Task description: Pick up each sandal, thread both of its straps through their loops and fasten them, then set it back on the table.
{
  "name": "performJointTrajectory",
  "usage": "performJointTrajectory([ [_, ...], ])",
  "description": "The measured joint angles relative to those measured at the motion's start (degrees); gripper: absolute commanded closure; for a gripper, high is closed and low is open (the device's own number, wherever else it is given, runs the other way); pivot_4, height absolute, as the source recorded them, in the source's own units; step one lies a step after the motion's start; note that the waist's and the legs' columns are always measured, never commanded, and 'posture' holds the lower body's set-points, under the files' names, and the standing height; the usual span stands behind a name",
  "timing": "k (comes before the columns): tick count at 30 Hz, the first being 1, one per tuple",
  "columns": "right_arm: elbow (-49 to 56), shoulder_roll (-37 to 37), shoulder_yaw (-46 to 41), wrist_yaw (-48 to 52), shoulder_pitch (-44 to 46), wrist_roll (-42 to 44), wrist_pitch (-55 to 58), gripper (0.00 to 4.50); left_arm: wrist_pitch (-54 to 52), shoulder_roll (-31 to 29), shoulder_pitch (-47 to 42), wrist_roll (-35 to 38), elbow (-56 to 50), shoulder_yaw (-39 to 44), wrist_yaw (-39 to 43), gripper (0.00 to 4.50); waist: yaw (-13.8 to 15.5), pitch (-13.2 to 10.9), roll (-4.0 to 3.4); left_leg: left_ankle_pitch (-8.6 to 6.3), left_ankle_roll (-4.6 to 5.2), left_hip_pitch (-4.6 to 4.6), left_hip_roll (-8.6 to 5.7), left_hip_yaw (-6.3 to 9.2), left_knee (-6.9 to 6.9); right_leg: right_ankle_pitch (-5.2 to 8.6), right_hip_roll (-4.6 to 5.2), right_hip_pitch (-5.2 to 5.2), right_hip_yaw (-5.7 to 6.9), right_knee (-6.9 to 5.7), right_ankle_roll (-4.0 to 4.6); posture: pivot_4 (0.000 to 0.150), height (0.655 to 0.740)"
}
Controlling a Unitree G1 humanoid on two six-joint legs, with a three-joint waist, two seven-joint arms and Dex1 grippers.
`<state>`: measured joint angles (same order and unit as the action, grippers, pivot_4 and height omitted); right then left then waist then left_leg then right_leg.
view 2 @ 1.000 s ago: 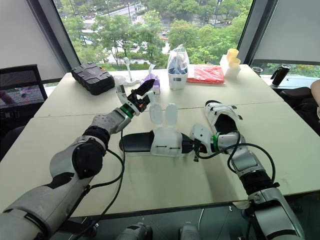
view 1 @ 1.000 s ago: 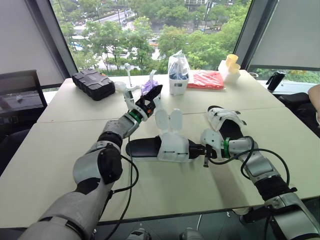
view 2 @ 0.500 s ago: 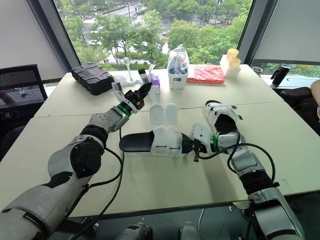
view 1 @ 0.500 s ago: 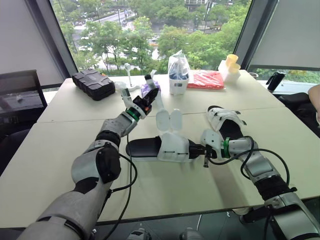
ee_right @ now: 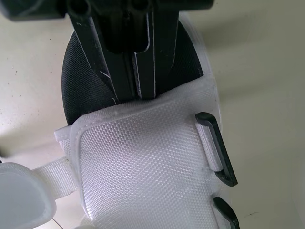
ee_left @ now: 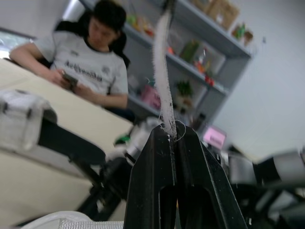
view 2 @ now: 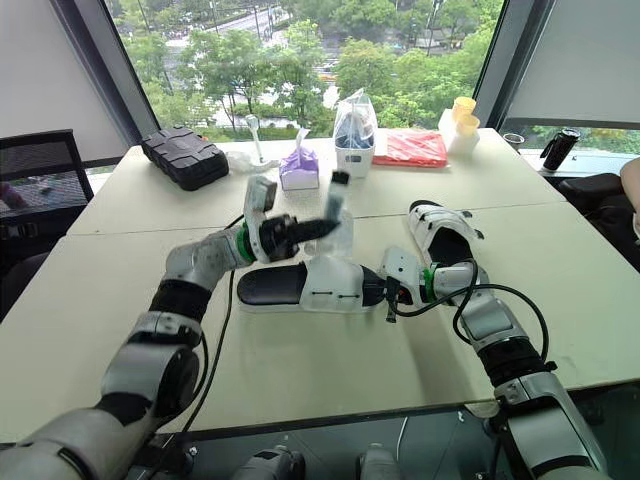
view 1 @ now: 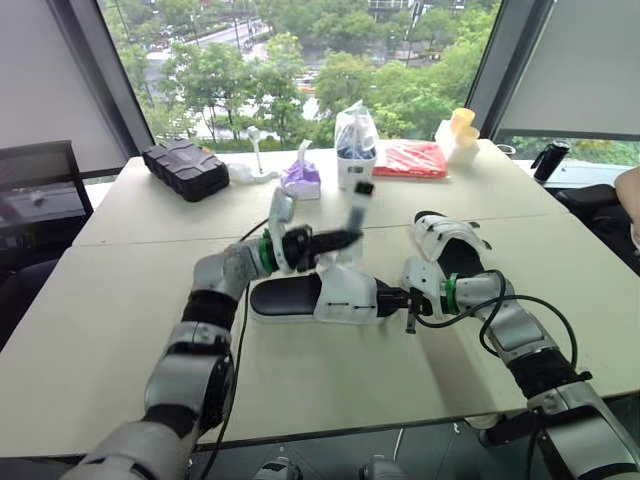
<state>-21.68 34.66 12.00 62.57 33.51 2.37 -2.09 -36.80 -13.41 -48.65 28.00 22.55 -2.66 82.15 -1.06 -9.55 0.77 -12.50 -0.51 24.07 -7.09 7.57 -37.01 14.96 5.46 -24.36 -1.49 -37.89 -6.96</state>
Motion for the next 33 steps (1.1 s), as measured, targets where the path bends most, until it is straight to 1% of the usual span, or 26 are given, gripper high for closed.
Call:
performJointTrajectory([
  [3, 0.02, 0.15, -0.10, 0.01, -0.11, 0.01, 0.16, 4.50, 0.58, -2.82, 3.18, -1.06, -8.89, -4.39, 0.83, 4.44, 0.27, 0.00, -0.01, -0.10, 0.16, -0.04, 0.00, 0.02, -0.01, 0.00, 0.00, 0.06, 0.00, 0.03, 0.01, 0.150, 0.7400],
  [4, 0.02, 0.13, -0.08, 0.00, -0.14, 0.03, 0.26, 4.50, 1.54, -3.39, 3.73, -1.51, -10.41, -5.38, 0.99, 4.44, 0.37, 0.01, -0.02, -0.13, 0.21, -0.04, -0.02, 0.02, -0.01, 0.00, 0.02, 0.07, 0.01, 0.03, 0.01, 0.150, 0.7400],
  [6, 0.04, 0.07, -0.07, 0.01, -0.11, 0.08, 0.45, 4.50, 6.80, -5.21, 5.45, -3.89, -13.68, -8.26, 1.95, 4.44, 0.43, 0.02, -0.04, -0.12, 0.19, -0.05, -0.02, 0.02, 0.01, 0.00, 0.04, 0.09, 0.01, 0.09, 0.02, 0.150, 0.7400],
  [9, 0.04, 0.09, -0.07, 0.03, -0.11, 0.08, 0.44, 4.50, 22.86, -8.76, 7.62, -10.50, -13.86, -12.82, 5.14, 3.68, 0.44, 0.02, -0.04, -0.08, 0.10, -0.06, -0.01, 0.02, 0.04, -0.01, 0.09, 0.12, 0.02, 0.17, 0.06, 0.150, 0.7400],
  [11, 0.03, 0.09, -0.07, 0.04, -0.09, 0.08, 0.44, 4.50, 36.52, -10.92, 7.73, -15.97, -10.86, -15.19, 6.27, 2.73, 0.51, 0.03, -0.05, -0.09, 0.14, -0.09, 0.00, 0.03, 0.05, -0.04, 0.10, 0.17, 0.04, 0.25, 0.11, 0.150, 0.7400],
  [12, 0.00, 0.11, -0.07, 0.04, -0.10, 0.07, 0.43, 4.50, 40.22, -11.41, 7.73, -17.14, -9.59, -15.62, 6.47, 2.29, 0.51, 0.03, -0.05, -0.14, 0.21, -0.09, 0.00, 0.03, 0.05, -0.04, 0.10, 0.19, 0.04, 0.27, 0.11, 0.150, 0.7400],
  [16, -0.08, 0.09, -0.02, 0.03, -0.08, 0.03, 0.03, 4.50, 47.82, -12.22, 7.75, -18.12, -8.06, -16.02, 6.71, 0.22, 0.40, 0.03, -0.05, -0.18, 0.30, -0.09, 0.01, 0.05, 0.06, -0.04, 0.09, 0.22, 0.04, 0.32, 0.11, 0.150, 0.7400],
  [17, -0.12, 0.04, 0.06, 0.03, -0.03, 0.02, -0.05, 4.50, 49.13, -13.52, 8.02, -18.28, -8.47, -16.08, 7.04, 0.10, 0.34, 0.03, -0.05, -0.18, 0.30, -0.09, 0.02, 0.05, 0.09, -0.05, 0.09, 0.19, 0.05, 0.32, 0.10, 0.150, 0.7400],
  [18, -0.25, 0.05, 0.06, 0.04, 0.00, 0.02, -0.09, 4.50, 49.74, -14.82, 8.49, -18.32, -8.98, -16.07, 7.48, 0.10, 0.31, 0.03, -0.06, -0.18, 0.30, -0.09, 0.03, 0.05, 0.12, -0.04, 0.08, 0.18, 0.05, 0.32, 0.11, 0.150, 0.7400],
  [21, -1.05, 0.12, 0.04, 0.18, 0.18, 0.02, -0.76, 4.50, 46.85, -19.06, 11.53, -17.05, -11.86, -15.92, 8.71, 0.10, 0.22, 0.03, -0.08, -0.18, 0.31, -0.09, 0.03, 0.05, 0.15, -0.04, 0.08, 0.17, 0.04, 0.32, 0.10, 0.150, 0.7400],
  [22, -1.22, 0.16, 0.03, 0.25, 0.27, -0.01, -0.86, 4.50, 44.11, -20.07, 12.91, -15.77, -12.93, -15.42, 8.50, 0.10, 0.22, 0.03, -0.08, -0.18, 0.31, -0.09, 0.03, 0.05, 0.14, -0.04, 0.05, 0.18, 0.04, 0.32, 0.10, 0.150, 0.7400],
  [24, -1.65, 0.18, -0.02, 0.30, 0.41, -0.03, -1.03, 4.50, 36.39, -21.17, 15.45, -12.73, -15.60, -13.63, 6.65, 0.10, 0.33, 0.03, -0.08, -0.19, 0.32, -0.13, 0.04, 0.09, 0.11, -0.04, 0.01, 0.27, 0.07, 0.32, 0.10, 0.150, 0.7400],
  [27, -2.03, 0.12, 0.03, 0.31, 0.54, -0.17, -1.19, 4.50, 20.80, -22.68, 17.81, -7.25, -21.08, -11.52, 2.34, 0.10, 0.33, 0.02, -0.09, -0.20, 0.35, -0.25, 0.03, 0.11, 0.10, -0.03, -0.04, 0.38, 0.09, 0.32, 0.09, 0.150, 0.7400],
  [29, -2.10, 0.04, 0.11, 0.32, 0.54, -0.19, -1.19, 4.50, 10.03, -22.67, 19.31, -3.46, -24.74, -10.11, -1.51, 0.10, 0.29, 0.01, -0.10, -0.23, 0.38, -0.43, 0.04, 0.11, 0.14, -0.02, -0.05, 0.57, 0.09, 0.36, 0.08, 0.150, 0.7400],
  [33, -2.13, 0.00, 0.18, 0.34, 0.54, -0.37, -1.03, 4.50, -3.93, -21.36, 21.34, 0.59, -29.22, -9.57, -9.12, 0.10, 0.33, 0.00, -0.10, -0.25, 0.40, -0.73, 0.04, 0.14, 0.22, -0.01, -0.05, 0.92, 0.10, 0.55, 0.07, 0.150, 0.7400],
])
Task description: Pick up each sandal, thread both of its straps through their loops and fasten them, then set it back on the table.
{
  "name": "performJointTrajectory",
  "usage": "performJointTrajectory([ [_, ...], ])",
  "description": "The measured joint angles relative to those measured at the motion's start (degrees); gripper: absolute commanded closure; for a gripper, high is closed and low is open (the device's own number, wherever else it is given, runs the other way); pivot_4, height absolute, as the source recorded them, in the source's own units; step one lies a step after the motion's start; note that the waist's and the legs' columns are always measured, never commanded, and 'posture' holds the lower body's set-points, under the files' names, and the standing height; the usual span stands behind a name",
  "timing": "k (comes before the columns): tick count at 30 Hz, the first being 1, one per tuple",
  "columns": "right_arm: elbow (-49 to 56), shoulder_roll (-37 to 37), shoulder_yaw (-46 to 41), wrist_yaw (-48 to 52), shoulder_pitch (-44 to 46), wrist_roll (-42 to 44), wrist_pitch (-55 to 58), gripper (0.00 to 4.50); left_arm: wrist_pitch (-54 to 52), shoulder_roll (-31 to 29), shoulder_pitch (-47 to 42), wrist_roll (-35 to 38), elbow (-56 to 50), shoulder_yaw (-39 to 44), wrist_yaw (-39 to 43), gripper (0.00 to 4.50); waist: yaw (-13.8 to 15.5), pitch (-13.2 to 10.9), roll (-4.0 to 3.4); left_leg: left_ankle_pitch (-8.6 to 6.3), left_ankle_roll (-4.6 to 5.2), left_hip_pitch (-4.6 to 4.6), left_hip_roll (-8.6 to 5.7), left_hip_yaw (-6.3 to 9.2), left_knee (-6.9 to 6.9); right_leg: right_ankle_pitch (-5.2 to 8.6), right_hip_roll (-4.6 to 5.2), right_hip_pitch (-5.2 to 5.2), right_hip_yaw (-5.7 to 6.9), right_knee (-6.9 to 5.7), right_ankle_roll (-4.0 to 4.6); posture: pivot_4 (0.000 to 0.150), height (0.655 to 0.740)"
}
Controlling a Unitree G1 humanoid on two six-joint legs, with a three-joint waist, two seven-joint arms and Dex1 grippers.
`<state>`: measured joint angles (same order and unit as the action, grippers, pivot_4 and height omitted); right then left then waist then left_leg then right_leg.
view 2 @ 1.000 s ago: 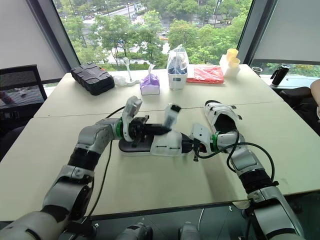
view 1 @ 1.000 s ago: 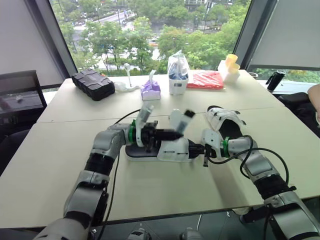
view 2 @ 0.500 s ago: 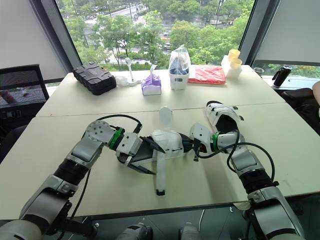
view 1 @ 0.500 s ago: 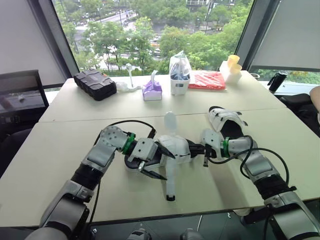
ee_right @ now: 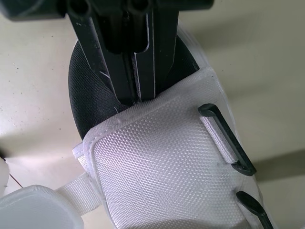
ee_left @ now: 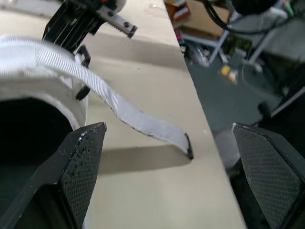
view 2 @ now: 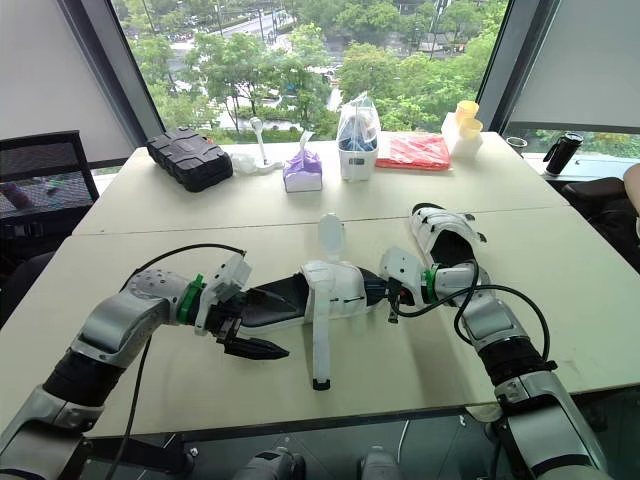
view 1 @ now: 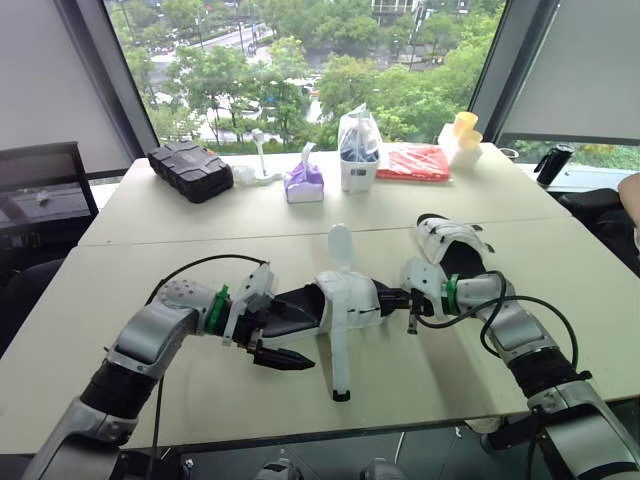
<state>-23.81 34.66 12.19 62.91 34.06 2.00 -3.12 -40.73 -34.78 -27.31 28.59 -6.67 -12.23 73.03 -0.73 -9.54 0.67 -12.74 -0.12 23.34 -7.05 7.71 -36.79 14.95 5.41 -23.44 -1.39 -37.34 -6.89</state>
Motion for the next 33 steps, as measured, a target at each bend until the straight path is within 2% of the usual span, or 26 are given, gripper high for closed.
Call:
performJointTrajectory([
  [6, 3.52, 0.00, 0.24, 0.32, -0.64, -0.18, 2.88, 4.50, -14.40, 4.52, 0.20, 4.67, -0.43, 0.05, -8.15, 0.10, -0.04, 0.00, 0.00, 0.00, -0.01, -0.01, 0.02, 0.02, 0.07, 0.00, 0.05, -0.02, 0.01, 0.03, 0.00, 0.150, 0.7400],
  [12, 13.07, 0.20, 0.64, 0.41, -4.84, -0.01, 8.22, 4.50, -16.49, 4.73, -0.03, 4.69, -0.37, -0.30, -10.12, 0.10, -0.12, 0.00, 0.00, 0.04, -0.08, -0.03, 0.04, 0.01, 0.48, 0.01, 0.10, -0.16, -0.02, 0.17, 0.03, 0.150, 0.7400],
  [20, 19.94, 0.34, 1.03, 0.70, -7.48, 0.12, 13.52, 4.50, -16.22, 4.19, -0.83, 4.62, 1.35, -0.41, -10.37, 0.10, -0.05, 0.00, 0.00, 0.06, -0.11, -0.04, 0.05, 0.00, 0.60, 0.05, 0.12, -0.20, -0.01, 0.21, 0.10, 0.150, 0.7400],
  [24, 19.72, -0.10, 0.86, 0.91, -7.59, 1.31, 14.65, 4.50, -14.92, 3.73, -1.51, 4.04, 2.72, -0.67, -9.63, 0.10, -0.04, 0.00, 0.00, 0.06, -0.11, -0.04, 0.05, 0.00, 0.60, 0.05, 0.13, -0.17, -0.01, 0.24, 0.10, 0.150, 0.7400],
  [33, 9.83, -3.33, 0.35, 3.99, -3.52, 4.41, 12.83, 4.50, -8.38, 3.33, -1.41, 0.48, 4.71, -3.18, -8.33, 0.10, -0.07, 0.00, 0.00, 0.06, -0.11, -0.21, 0.06, -0.01, 0.60, 0.05, 0.13, 0.00, -0.01, 0.25, 0.11, 0.150, 0.7400],
])
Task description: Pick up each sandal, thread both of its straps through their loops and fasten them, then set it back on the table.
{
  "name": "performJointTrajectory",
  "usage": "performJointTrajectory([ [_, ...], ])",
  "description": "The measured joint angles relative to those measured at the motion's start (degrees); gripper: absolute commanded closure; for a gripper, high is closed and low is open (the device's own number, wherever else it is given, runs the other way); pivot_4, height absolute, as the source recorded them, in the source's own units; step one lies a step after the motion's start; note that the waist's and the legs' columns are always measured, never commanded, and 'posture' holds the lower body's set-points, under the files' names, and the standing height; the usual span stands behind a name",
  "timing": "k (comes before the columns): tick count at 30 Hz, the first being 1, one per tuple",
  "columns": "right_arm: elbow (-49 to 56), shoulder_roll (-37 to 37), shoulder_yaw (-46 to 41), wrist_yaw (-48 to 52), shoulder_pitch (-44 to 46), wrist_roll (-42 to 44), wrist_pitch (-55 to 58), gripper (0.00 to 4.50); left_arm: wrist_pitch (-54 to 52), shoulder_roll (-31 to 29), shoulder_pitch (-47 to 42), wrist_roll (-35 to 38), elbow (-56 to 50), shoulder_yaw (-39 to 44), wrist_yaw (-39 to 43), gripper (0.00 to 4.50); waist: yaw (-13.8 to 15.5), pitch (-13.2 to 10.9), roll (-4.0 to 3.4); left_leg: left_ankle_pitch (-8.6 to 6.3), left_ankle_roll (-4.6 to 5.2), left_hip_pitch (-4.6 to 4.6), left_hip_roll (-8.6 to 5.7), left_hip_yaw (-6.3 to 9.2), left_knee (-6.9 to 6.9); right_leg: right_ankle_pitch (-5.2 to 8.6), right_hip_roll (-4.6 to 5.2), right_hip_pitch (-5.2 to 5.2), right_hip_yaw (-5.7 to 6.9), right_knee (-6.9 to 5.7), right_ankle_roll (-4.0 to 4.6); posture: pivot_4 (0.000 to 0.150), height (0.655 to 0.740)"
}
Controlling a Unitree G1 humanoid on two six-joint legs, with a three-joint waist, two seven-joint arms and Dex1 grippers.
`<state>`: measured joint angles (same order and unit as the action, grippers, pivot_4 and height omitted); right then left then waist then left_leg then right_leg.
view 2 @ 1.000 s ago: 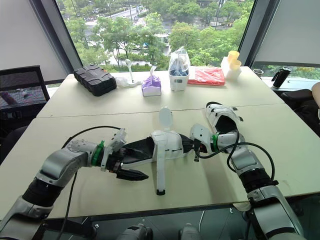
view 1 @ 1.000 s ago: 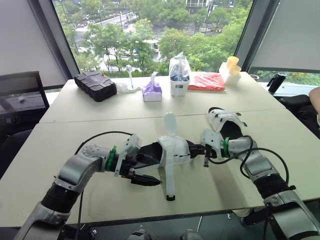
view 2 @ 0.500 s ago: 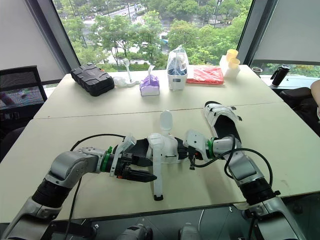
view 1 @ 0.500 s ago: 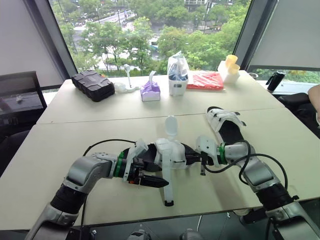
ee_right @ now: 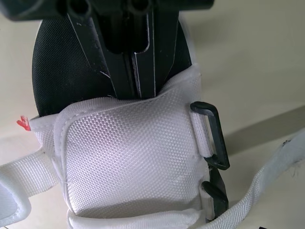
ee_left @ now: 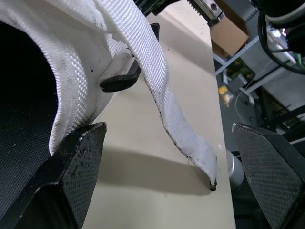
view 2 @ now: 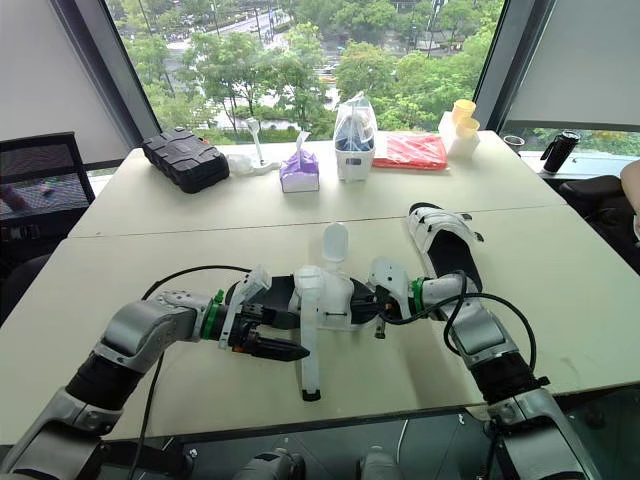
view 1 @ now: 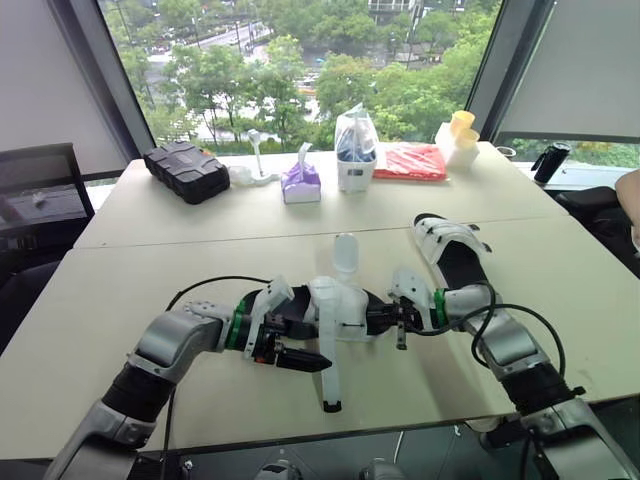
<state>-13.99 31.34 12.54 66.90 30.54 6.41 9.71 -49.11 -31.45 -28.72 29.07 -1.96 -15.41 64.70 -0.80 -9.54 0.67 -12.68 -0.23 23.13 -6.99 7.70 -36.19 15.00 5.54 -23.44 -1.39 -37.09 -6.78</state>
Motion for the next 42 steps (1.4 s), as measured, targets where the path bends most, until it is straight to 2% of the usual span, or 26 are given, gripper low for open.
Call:
performJointTrajectory([
  [12, -8.72, -6.02, 0.32, -2.32, 3.93, -1.73, -5.58, 4.50, 0.84, 1.30, 0.22, -1.09, 0.83, 0.02, -0.90, 0.10, -0.24, 0.00, -0.01, 0.01, -0.03, -0.07, 0.01, 0.00, 0.04, 0.00, -0.04, 0.01, -0.01, -0.03, 0.00, 0.150, 0.7400],
  [26, -9.04, -6.61, 0.74, -2.13, 3.01, -3.07, -8.23, 4.50, -0.09, 1.59, 0.22, -0.92, 0.92, 0.03, -1.10, 0.10, -0.30, 0.01, -0.01, 0.01, -0.04, -0.22, 0.03, -0.01, 0.19, 0.01, -0.04, 0.10, -0.01, 0.00, 0.01, 0.150, 0.7400],
  [35, -9.95, -6.98, 0.79, -1.85, 3.39, -3.60, -9.05, 4.50, -2.02, -0.75, 1.27, -0.73, -0.57, -0.84, 1.45, 0.10, -0.38, 0.01, -0.01, 0.00, -0.05, -0.49, 0.08, -0.02, 0.36, 0.07, -0.06, 0.28, -0.02, 0.03, 0.11, 0.150, 0.7400],
  [42, -10.30, -6.97, 1.01, -1.61, 3.56, -4.00, -10.04, 4.50, -6.76, -1.06, 3.21, 2.53, -4.01, -1.80, 2.36, 0.10, -0.39, 0.01, -0.01, 0.00, -0.05, -0.62, 0.11, -0.04, 0.52, 0.12, -0.06, 0.34, -0.04, 0.04, 0.17, 0.150, 0.7400],
])
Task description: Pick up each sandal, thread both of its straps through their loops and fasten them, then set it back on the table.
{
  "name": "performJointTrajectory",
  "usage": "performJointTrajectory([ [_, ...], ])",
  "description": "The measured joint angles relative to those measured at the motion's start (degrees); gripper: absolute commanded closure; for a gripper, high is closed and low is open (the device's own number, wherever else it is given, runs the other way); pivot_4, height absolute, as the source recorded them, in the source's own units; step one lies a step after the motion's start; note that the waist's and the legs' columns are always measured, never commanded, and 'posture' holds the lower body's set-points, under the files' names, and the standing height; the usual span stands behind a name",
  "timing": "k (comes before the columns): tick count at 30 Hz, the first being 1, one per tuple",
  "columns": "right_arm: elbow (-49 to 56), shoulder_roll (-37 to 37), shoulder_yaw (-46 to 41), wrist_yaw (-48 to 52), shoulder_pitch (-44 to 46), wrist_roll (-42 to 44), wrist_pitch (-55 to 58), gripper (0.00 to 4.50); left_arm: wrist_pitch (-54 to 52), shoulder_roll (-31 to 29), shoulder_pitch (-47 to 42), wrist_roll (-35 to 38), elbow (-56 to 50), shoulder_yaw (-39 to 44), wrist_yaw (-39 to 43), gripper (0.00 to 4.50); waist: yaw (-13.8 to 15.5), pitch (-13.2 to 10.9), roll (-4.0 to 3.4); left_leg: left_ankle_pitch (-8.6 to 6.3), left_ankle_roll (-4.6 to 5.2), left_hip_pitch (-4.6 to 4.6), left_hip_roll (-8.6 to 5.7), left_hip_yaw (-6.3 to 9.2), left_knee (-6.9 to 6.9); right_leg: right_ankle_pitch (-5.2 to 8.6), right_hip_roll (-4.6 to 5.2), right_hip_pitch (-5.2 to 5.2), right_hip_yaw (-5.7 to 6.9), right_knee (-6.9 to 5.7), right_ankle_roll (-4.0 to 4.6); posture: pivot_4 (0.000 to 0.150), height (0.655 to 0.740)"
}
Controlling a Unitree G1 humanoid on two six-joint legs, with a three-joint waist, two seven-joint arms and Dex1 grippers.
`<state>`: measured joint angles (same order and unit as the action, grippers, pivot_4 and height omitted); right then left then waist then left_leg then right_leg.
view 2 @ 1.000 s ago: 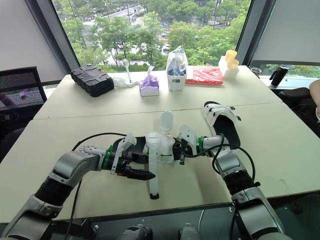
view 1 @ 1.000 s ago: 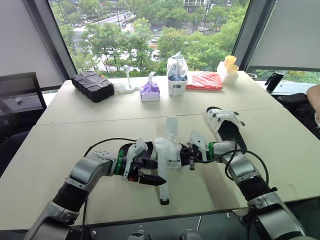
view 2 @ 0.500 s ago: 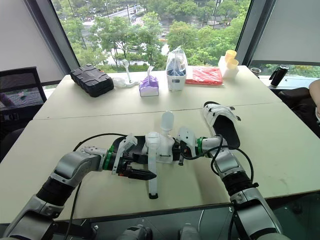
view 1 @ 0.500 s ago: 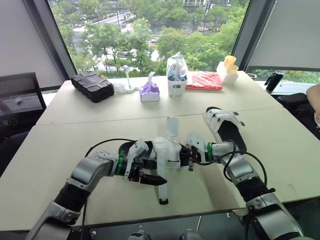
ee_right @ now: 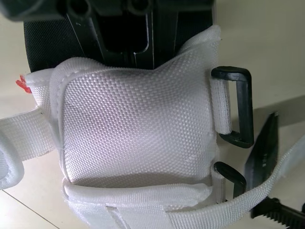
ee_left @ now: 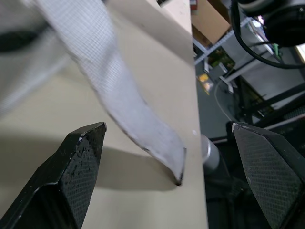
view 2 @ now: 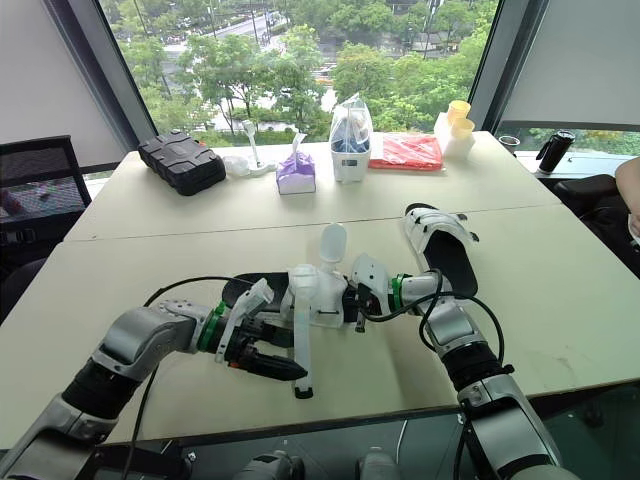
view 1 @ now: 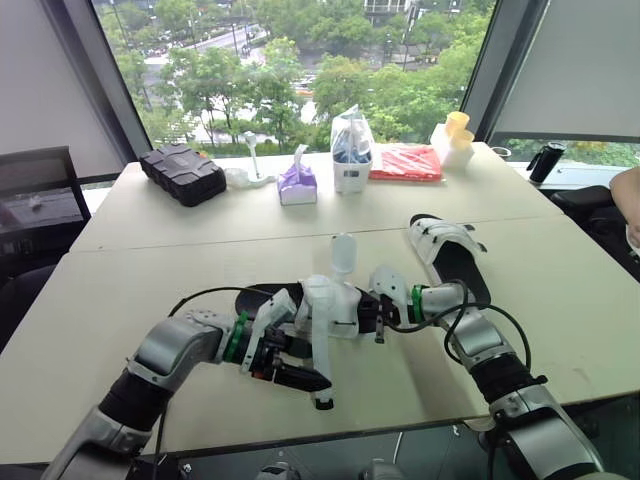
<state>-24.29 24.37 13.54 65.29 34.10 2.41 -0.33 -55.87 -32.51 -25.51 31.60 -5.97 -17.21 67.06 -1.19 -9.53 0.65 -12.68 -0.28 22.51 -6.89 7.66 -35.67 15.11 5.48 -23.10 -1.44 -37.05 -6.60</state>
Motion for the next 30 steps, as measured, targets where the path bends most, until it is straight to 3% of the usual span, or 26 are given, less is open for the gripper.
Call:
performJointTrajectory([
  [3, -0.01, 0.29, 0.00, 0.17, 0.00, -0.01, -0.11, 4.50, -1.56, 1.72, 0.88, 1.07, 0.04, 0.16, -1.90, 0.10, 0.22, 0.00, 0.00, 0.00, 0.00, 0.00, 0.01, 0.01, 0.00, 0.01, 0.00, 0.01, 0.01, 0.00, 0.01, 0.150, 0.7400],
  [6, 0.09, 0.30, 0.04, 0.17, -0.02, -0.02, -0.11, 4.50, -2.68, 4.34, 0.82, 1.85, 0.35, 1.64, -4.66, 0.88, 0.20, 0.00, 0.00, 0.00, 0.00, 0.00, 0.01, 0.00, 0.00, 0.01, 0.00, 0.02, 0.01, 0.03, 0.01, 0.150, 0.7400],
  [13, 0.42, 0.44, 0.27, 0.17, -0.04, -0.02, -0.05, 4.50, -4.03, 4.73, 0.75, 3.42, 0.50, 3.46, -7.24, 4.46, 0.20, 0.00, 0.00, 0.00, -0.01, 0.00, 0.03, 0.00, 0.07, 0.02, -0.01, 0.00, 0.02, 0.05, 0.02, 0.150, 0.7400],
  [25, 0.56, 0.56, 0.43, 0.17, -0.06, -0.08, -0.05, 4.50, -7.75, 7.51, -4.06, 12.00, 1.64, 12.70, -9.08, 4.46, 0.20, 0.00, 0.01, 0.01, -0.03, -0.01, 0.03, 0.01, 0.07, 0.02, -0.01, 0.01, 0.03, 0.06, 0.02, 0.150, 0.7400],
  [30, 0.94, 0.90, 0.72, 0.17, -0.06, -0.29, -0.07, 4.50, -5.55, 8.37, -14.44, 11.47, 15.29, 14.75, -8.13, 4.46, 0.33, 0.00, 0.03, 0.03, -0.06, -0.01, 0.02, 0.01, 0.06, 0.02, -0.05, 0.02, 0.06, 0.07, 0.02, 0.150, 0.7400],
])
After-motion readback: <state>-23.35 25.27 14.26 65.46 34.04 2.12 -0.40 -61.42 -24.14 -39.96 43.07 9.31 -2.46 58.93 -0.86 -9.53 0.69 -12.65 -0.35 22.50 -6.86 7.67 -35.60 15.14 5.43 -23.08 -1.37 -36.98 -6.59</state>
